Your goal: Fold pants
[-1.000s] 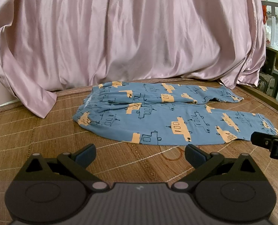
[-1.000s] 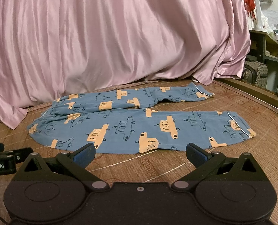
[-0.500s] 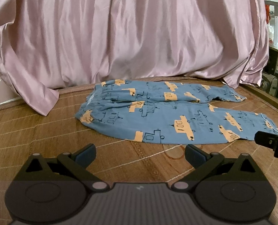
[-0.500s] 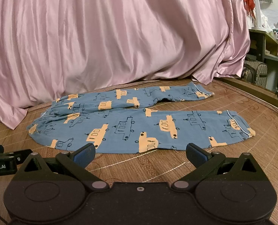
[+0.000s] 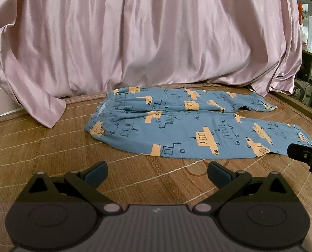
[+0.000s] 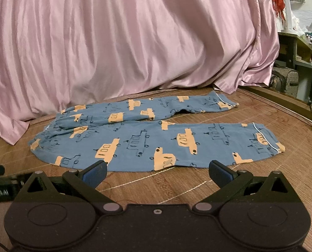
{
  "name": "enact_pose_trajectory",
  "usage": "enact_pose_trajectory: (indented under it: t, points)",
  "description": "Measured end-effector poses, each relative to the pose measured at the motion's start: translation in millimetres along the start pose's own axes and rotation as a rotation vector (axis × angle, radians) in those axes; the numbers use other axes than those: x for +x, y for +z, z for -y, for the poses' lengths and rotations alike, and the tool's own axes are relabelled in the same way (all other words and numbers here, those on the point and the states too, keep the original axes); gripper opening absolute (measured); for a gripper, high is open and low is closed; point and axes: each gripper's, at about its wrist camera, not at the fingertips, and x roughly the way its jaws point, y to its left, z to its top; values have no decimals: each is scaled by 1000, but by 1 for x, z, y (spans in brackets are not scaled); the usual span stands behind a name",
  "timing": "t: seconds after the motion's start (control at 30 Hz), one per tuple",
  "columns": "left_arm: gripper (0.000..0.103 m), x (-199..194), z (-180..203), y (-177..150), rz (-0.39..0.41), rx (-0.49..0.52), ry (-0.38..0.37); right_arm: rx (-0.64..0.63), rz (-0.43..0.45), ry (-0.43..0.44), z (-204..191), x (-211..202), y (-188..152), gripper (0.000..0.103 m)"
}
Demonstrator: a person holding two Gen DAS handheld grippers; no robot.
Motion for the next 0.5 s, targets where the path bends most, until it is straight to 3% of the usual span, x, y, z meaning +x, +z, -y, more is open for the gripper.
enact_pose_trajectory:
  t: [0.17, 0.4, 0.5]
  points:
    - [103, 9, 4, -2, -65, 34, 17, -6, 8, -65, 3, -2, 0, 103]
    - [103, 18, 6, 4, -132, -24, 17, 58, 35, -26, 14, -13, 9, 103]
    - [103, 24, 12, 14, -179, -22, 51, 56, 53, -6, 16, -14, 17, 103]
